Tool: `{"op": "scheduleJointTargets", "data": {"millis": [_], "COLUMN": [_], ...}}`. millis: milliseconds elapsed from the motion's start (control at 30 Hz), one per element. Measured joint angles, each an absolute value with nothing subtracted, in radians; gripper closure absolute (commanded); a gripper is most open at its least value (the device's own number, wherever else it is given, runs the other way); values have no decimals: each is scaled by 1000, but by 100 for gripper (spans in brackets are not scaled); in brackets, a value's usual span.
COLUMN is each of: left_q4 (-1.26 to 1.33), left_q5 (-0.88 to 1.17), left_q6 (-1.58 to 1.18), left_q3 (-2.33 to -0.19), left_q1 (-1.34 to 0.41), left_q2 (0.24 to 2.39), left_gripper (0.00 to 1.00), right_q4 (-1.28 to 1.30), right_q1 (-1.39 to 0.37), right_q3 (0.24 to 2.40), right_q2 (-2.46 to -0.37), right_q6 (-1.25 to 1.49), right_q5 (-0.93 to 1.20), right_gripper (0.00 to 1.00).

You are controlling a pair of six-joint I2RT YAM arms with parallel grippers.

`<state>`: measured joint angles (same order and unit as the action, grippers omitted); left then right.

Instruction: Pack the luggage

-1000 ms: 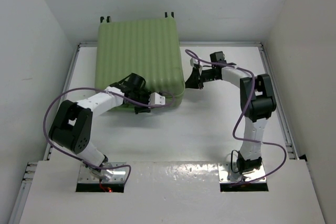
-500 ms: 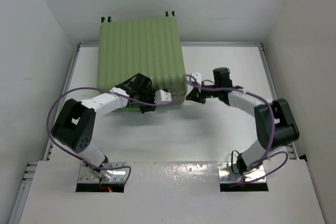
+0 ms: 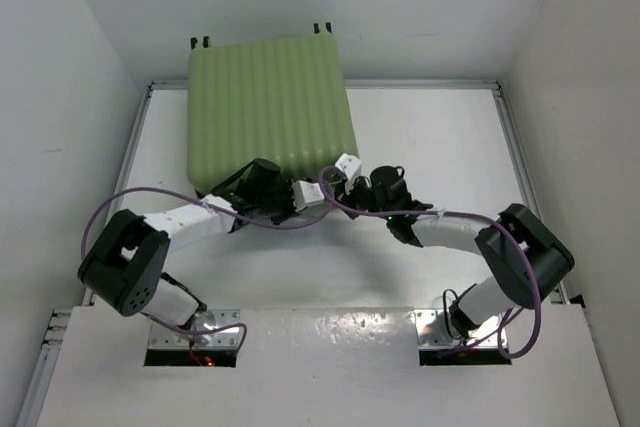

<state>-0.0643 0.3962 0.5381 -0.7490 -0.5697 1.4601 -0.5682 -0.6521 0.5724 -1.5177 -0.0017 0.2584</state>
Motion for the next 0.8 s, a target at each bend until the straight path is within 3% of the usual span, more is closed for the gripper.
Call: {"op": "scheduleJointTargets", "data": {"millis": [533,800], "left_q4": [239,392], "left_q5": [655,694], "left_q6": [331,226], "left_q3": [-496,-438], "left_q1": [-392,-343], "left_q2": [1311,1312], "left_gripper": [100,100], "right_q4": [-860,-870], "right_q1": [-714,-727], "right_q3": [546,574], "right_q2": [-1659,-1685], "right_q6": [-18,-50], "right_q5": [331,335], "right_gripper": [100,100]}}
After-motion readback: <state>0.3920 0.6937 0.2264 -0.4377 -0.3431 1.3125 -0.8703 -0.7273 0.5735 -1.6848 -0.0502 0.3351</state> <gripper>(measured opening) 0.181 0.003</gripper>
